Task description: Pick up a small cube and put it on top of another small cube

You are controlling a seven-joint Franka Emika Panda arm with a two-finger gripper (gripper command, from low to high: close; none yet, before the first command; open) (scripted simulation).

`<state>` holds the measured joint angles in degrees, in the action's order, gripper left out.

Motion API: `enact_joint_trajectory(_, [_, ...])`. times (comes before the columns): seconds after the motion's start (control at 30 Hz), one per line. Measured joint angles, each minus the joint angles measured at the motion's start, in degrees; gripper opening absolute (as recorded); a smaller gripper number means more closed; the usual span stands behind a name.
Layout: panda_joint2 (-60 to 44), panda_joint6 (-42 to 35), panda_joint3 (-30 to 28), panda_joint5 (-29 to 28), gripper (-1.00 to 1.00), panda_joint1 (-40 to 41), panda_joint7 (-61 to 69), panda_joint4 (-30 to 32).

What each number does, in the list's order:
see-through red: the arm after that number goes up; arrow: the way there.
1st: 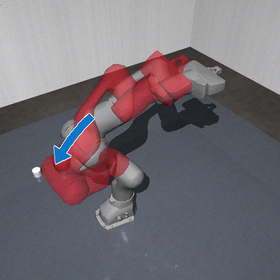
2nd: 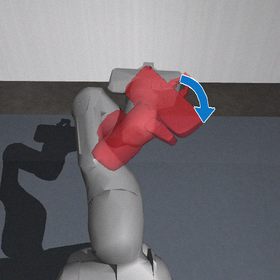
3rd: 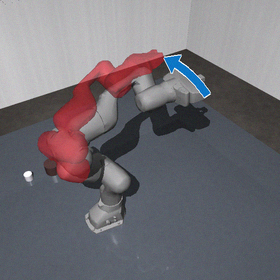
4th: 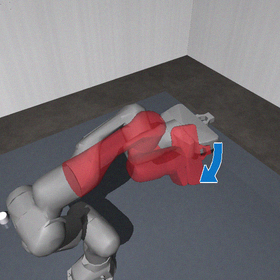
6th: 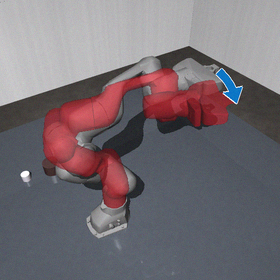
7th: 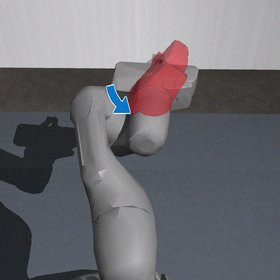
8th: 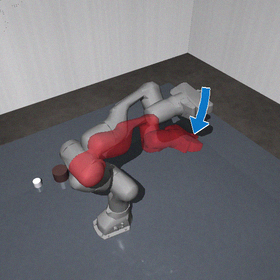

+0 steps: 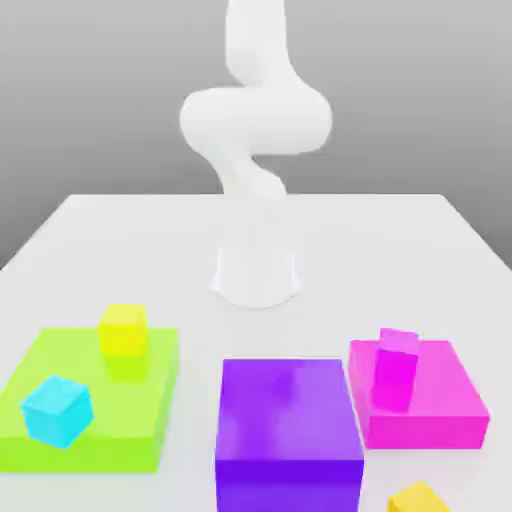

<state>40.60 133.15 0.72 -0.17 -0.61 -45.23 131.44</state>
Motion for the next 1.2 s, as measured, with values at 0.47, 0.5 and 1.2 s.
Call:
enact_joint_trajectory(0.47, [-29.4, 7.9, 4.4, -2.0, 0.0, -3.5, 2.7, -1.9])
enact_joint_trajectory(0.5, [-31.5, 8.4, 4.7, -2.2, 0.0, -3.7, 2.9, -2.0])
enact_joint_trajectory(1.2, [-72.2, 23.6, 5.7, -8.3, -1.0, -10.9, 3.0, -6.0])
